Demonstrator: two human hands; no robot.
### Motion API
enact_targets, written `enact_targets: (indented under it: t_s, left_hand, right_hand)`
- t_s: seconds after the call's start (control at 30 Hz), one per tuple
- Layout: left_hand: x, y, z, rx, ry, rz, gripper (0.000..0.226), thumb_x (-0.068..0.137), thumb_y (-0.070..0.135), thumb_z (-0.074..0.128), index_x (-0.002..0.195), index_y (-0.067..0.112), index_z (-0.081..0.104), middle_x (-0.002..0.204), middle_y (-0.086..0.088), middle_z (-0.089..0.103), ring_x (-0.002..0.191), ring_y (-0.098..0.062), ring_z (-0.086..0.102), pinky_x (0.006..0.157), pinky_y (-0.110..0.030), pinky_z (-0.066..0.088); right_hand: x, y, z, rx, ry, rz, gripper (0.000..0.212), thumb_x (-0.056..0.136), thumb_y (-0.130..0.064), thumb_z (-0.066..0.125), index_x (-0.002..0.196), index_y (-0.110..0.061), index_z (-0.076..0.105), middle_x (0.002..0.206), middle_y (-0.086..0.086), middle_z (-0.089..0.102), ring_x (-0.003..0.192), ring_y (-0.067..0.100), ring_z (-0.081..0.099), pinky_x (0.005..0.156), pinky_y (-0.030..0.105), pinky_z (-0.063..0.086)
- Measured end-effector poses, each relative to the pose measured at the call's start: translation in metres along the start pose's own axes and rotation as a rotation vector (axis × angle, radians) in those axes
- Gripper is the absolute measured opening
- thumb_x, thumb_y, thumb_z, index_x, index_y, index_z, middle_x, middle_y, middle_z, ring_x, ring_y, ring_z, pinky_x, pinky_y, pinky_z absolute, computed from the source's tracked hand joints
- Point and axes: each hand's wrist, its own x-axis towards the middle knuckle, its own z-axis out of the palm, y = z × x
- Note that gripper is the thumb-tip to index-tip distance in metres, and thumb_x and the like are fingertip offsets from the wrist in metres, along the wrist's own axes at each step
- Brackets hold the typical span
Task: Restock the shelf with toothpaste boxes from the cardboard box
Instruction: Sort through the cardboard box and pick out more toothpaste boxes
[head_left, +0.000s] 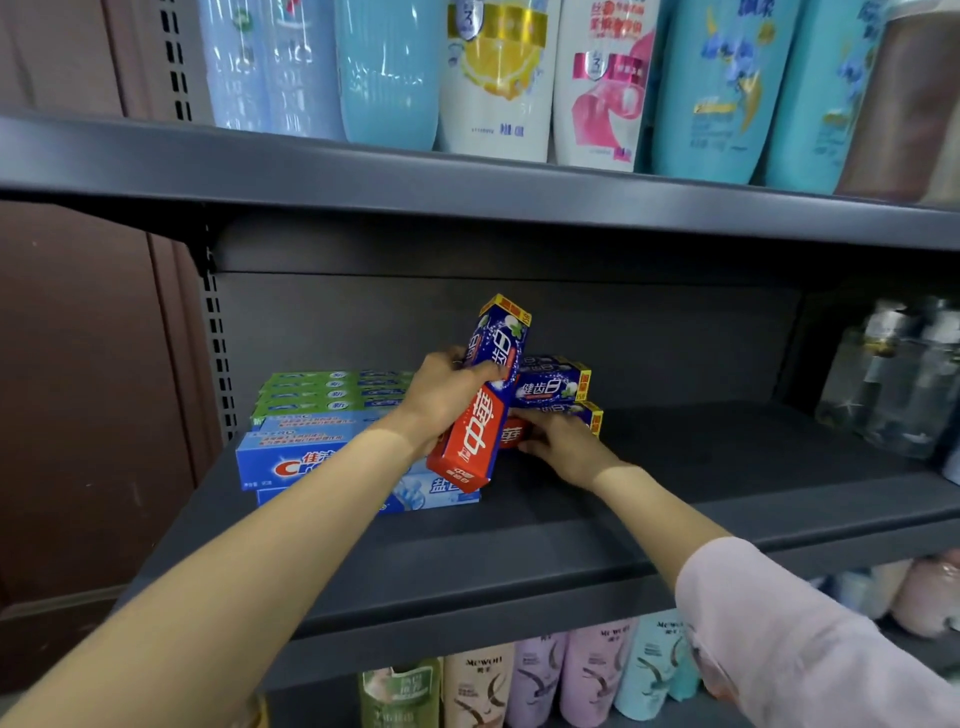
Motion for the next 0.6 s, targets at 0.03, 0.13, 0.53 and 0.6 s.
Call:
enact_targets:
  t_s: [0.03,0.13,0.53,0.6]
  left_hand:
    - [-0.001,0.001,0.001,0.008,-0.011,0.003,0.028,0.087,0.028,0.065,0.105,0.017,0.046,0.084,-0.006,0.066,0.07,-0.018,0.065,0.072,-0.03,0.054]
    - [-0.004,0.003,0.005,0.092,-0.052,0.037,0.028,0.087,0.028,0.065,0.104,0.016,0.047,0.086,-0.005,0.066,0.071,-0.018,0.065,0.07,-0.029,0.054]
    - [-0.01,0.013,0.021,0.551,-0.227,0.118,0.071,0.077,0.033,0.076,0.136,0.018,0.039,0.123,-0.004,0.057,0.104,-0.019,0.063,0.089,-0.032,0.053]
    - [-0.011,0.012,0.021,0.671,-0.225,0.162,0.066,0.077,0.027,0.076,0.132,0.017,0.042,0.123,-0.003,0.056,0.11,-0.019,0.059,0.087,-0.028,0.05]
  right_hand:
    - [-0.003,0.002,0.0,0.046,-0.009,0.025,0.05,0.095,-0.015,0.052,0.143,-0.022,0.039,0.143,0.002,0.046,0.131,0.02,0.043,0.11,0.031,0.034]
    - [-0.013,0.001,-0.009,0.34,0.158,0.143,0.034,0.1,-0.018,0.042,0.134,-0.016,0.049,0.123,0.006,0.061,0.116,0.019,0.056,0.087,0.017,0.044]
    - [-0.033,-0.02,-0.049,1.232,0.538,0.313,0.05,0.09,-0.028,0.06,0.135,-0.027,0.037,0.123,0.007,0.054,0.105,0.025,0.059,0.073,0.043,0.056]
    - [-0.037,-0.013,-0.048,1.272,0.585,0.337,0.043,0.092,-0.026,0.057,0.131,-0.023,0.038,0.12,0.007,0.054,0.102,0.023,0.058,0.065,0.037,0.055]
